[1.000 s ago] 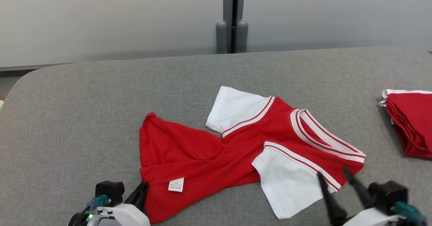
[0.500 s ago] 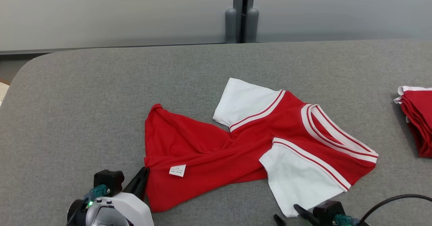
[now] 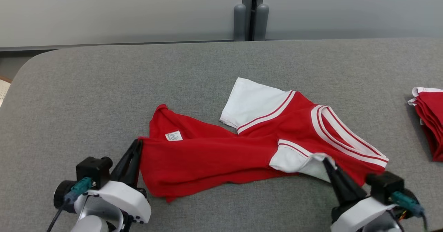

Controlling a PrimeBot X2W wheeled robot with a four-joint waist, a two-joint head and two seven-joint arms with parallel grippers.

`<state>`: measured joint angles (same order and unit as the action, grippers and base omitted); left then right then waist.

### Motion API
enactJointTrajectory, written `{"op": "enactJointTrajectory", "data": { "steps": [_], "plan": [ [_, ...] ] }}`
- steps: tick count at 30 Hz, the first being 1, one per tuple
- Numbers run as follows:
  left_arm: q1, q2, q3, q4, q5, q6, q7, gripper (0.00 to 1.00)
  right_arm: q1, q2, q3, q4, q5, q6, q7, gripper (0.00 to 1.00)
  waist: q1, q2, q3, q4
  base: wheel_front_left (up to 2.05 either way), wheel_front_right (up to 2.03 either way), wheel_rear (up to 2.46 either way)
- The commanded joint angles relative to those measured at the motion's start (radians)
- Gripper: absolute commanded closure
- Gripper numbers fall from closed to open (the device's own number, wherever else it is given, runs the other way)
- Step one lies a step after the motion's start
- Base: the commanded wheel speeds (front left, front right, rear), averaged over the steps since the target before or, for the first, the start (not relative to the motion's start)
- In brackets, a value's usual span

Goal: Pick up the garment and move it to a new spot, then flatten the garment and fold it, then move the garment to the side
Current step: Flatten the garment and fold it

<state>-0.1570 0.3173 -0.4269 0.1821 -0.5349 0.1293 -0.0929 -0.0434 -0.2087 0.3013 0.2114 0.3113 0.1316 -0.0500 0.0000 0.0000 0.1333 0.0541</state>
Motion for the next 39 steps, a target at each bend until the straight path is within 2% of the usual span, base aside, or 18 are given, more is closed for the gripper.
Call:
{"op": "enactJointTrajectory", "data": {
  "steps": [1,8,16,23,30,39],
  "plan": [
    [-0.022,0.014,0.013,-0.027,0.006,0.011,-0.009,1.00,-0.020,-0.008,-0.022,-0.032,-0.008,-0.002,-0.020,1.00,0.0000,0.0000,-0.004,-0.007,0.00,0.00,0.00],
    [-0.054,0.061,0.055,-0.180,0.037,0.055,-0.014,1.00,-0.079,-0.047,-0.155,-0.238,-0.051,-0.002,-0.063,1.00,0.0000,0.0000,-0.037,-0.031,0.00,0.00,0.00],
    [-0.120,0.103,0.103,-0.334,0.068,0.095,-0.002,1.00,-0.176,-0.099,-0.278,-0.406,-0.081,-0.002,-0.005,1.00,0.0000,0.0000,-0.078,-0.045,0.00,0.00,0.00],
    [-0.247,0.147,0.136,-0.479,0.113,0.104,0.027,1.00,-0.329,-0.165,-0.369,-0.524,-0.040,-0.002,0.062,1.00,0.0000,0.0000,-0.110,-0.039,0.00,0.00,0.00],
    [-0.369,0.164,0.150,-0.539,0.127,0.095,0.062,1.00,-0.471,-0.212,-0.406,-0.556,-0.010,-0.002,0.131,1.00,0.0000,0.0000,-0.107,-0.032,0.00,0.00,0.00],
    [-0.434,0.149,0.145,-0.461,0.078,0.056,0.058,1.00,-0.554,-0.200,-0.372,-0.467,0.024,-0.002,0.156,1.00,0.0000,0.0000,-0.068,-0.038,0.00,0.00,0.00]
  ]
}}
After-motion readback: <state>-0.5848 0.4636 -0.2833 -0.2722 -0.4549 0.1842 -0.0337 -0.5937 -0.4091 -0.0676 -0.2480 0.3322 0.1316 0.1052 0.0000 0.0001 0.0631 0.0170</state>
